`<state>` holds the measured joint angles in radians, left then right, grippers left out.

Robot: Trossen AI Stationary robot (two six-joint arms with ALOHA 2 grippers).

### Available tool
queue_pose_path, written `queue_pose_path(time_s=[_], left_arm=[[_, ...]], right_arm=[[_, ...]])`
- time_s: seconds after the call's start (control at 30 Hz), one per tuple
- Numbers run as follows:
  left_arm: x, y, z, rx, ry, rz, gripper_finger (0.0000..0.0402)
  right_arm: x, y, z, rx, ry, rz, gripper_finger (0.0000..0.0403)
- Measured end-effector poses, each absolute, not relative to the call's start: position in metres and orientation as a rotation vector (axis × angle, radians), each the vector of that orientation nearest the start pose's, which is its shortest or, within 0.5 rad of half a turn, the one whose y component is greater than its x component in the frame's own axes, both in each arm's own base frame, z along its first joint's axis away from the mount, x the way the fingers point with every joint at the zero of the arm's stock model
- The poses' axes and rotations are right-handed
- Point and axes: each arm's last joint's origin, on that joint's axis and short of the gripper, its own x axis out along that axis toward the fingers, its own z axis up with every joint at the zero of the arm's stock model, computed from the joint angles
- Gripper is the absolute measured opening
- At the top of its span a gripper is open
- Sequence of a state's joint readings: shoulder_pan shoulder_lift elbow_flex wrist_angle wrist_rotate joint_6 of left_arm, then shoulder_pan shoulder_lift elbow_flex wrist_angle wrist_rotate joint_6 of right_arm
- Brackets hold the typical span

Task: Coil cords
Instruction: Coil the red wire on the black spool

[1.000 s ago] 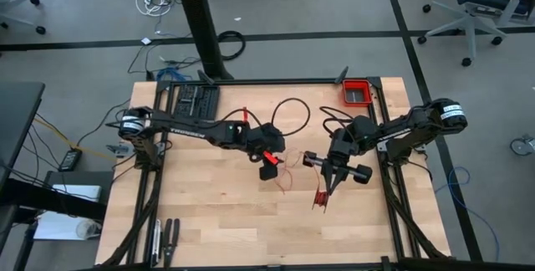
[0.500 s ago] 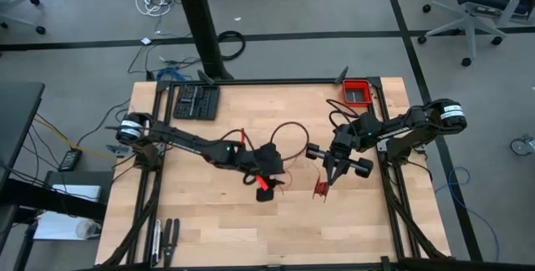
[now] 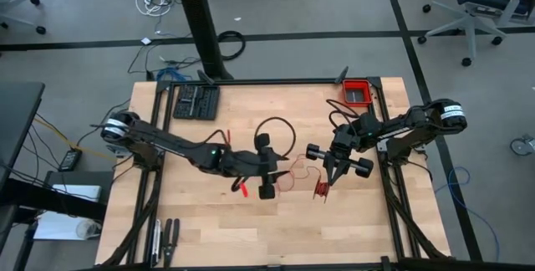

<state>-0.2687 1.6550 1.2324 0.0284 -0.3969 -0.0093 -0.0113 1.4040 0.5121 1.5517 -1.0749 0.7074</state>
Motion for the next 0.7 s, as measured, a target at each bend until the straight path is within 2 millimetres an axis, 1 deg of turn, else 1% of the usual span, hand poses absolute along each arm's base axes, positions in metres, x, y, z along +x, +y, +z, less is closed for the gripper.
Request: queue_pose_path(time_s=[0.13, 0.27, 0.37, 0.47, 0.6, 0.7], left_arm=[[0.367, -0.096, 0.298, 0.201, 0.265, 0.096, 0.0176], [0.369, -0.099, 0.303, 0.279, 0.202, 0.089, 0.0176], [0.372, -0.093, 0.303, 0.265, 0.196, 0.123, 0.0176], [0.376, -0.088, 0.303, 0.203, 0.159, 0.150, 0.0176], [0.380, -0.090, 0.301, 0.176, 0.126, 0.146, 0.0176], [0.384, -0.091, 0.297, 0.188, 0.119, 0.125, 0.0176]], right_arm=[[0.241, 0.023, 0.261, 0.268, -0.199, 1.161, 0.0005], [0.242, 0.023, 0.261, 0.266, -0.201, 1.159, 0.0005], [0.242, 0.023, 0.261, 0.251, -0.220, 1.146, 0.0005], [0.242, 0.022, 0.261, 0.232, -0.245, 1.127, 0.0005], [0.242, 0.022, 0.262, 0.205, -0.269, 1.114, 0.0005], [0.244, 0.022, 0.266, 0.185, -0.290, 1.114, 0.0005]])
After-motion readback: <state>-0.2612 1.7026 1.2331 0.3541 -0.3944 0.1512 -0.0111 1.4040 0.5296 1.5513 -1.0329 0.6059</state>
